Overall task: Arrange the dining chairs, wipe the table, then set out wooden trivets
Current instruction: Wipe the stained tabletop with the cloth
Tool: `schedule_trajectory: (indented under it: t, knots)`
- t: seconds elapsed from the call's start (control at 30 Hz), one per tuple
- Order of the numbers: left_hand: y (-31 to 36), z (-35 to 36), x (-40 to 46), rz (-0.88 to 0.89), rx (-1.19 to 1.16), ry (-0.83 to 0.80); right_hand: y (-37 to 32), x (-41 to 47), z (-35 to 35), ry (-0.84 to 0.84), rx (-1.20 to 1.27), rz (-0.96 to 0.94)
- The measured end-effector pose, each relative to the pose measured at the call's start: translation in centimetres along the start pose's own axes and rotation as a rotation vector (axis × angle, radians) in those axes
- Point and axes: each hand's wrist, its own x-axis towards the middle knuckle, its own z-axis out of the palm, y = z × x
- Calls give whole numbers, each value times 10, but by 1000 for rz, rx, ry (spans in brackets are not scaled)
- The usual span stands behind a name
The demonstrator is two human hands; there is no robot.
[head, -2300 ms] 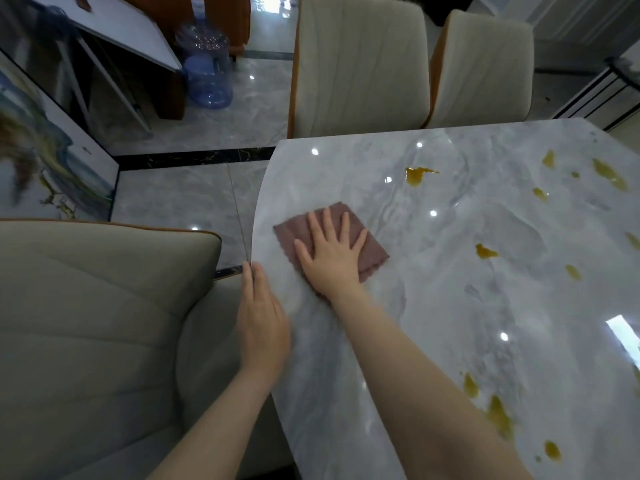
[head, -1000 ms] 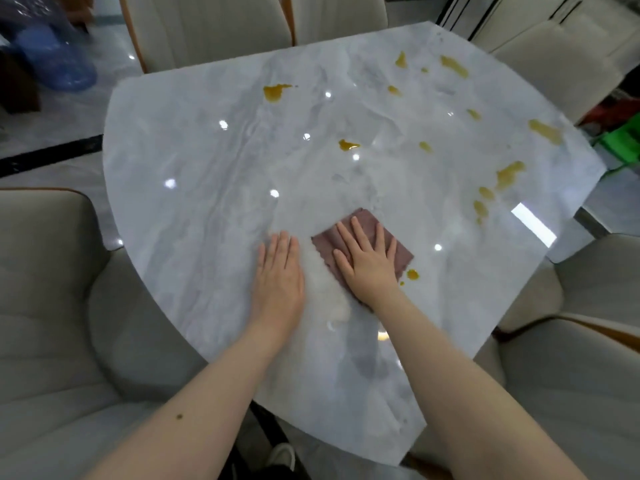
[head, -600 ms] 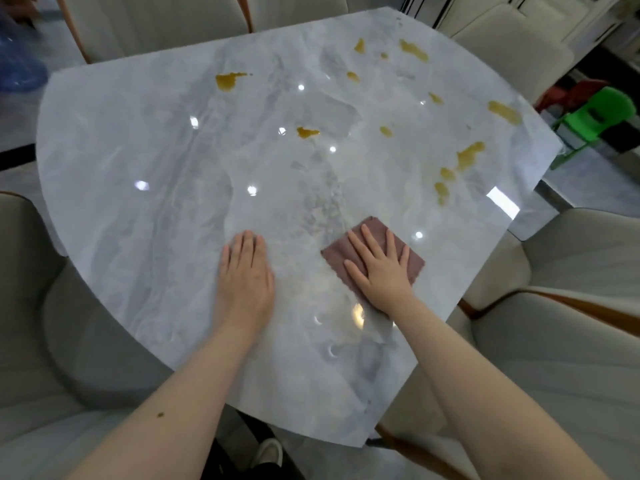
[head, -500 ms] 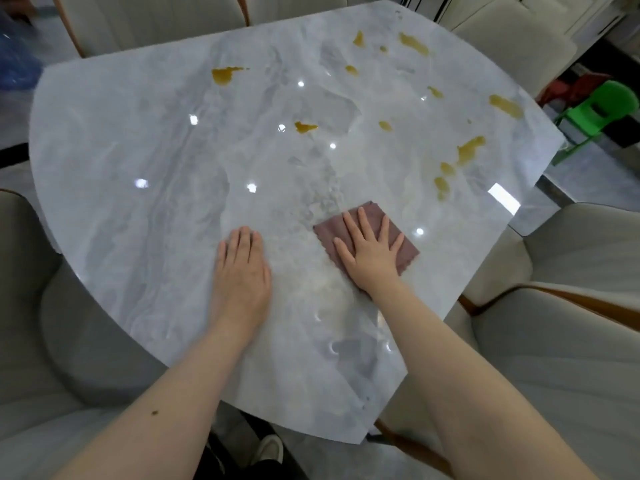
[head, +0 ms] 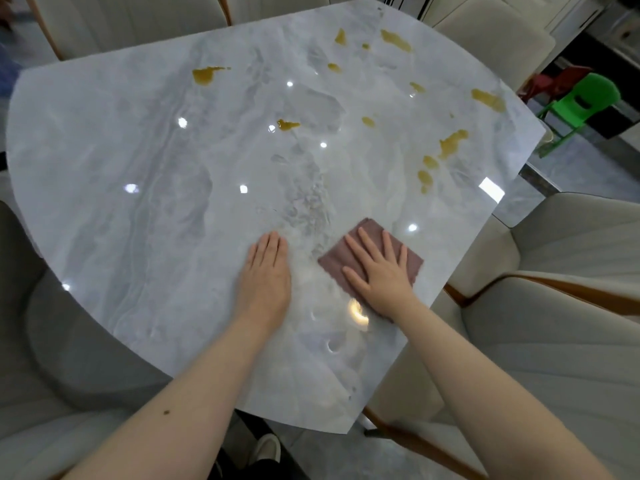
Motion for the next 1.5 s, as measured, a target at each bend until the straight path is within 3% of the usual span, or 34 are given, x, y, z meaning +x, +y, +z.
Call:
schedule_trajectory:
  t: [0.17, 0.3, 0.47, 0.63, 0.73, 0.8, 0.93, 1.03, 1.13, 1.23, 1.3, 1.4, 1.5]
  knots:
    - [-2, 6, -4, -32, -54, 48, -24, 41, -6, 4, 91, 193]
    - [-3, 5, -5, -21, -73, 33, -58, -14, 10, 43, 59, -29]
    - [0, 5, -6, -30, -32, 13, -3, -61, 11, -42, -77, -234]
    - [0, 8, -5, -32, -21, 4, 53, -11, -7, -22, -6, 32]
    - [2, 6, -5, -33, -25, 13, 38, 5, -5, 8, 62, 223]
    - [4, 3, -6, -9, 6, 28, 14, -1, 0, 23, 98, 252]
    - [12, -7, -9, 111, 134, 64, -12, -60, 13, 18, 2, -64]
    - [17, -11, -17, 160, 163, 52, 22, -82, 12, -52, -100, -339]
    - [19, -11, -35, 135, 89, 54, 40, -70, 7, -60, -66, -217]
    - [20, -9, -60, 67, 30, 77, 6, -63, 9, -13, 33, 68]
    - [21, -7, -75, 34, 20, 36, -25, -70, 13, -11, 77, 132]
    - [22, -7, -85, -19, 16, -13, -60, -101, 21, 0, 49, 17]
    - [20, -8, -86, -35, 15, -31, -59, -134, 32, -29, -10, -233]
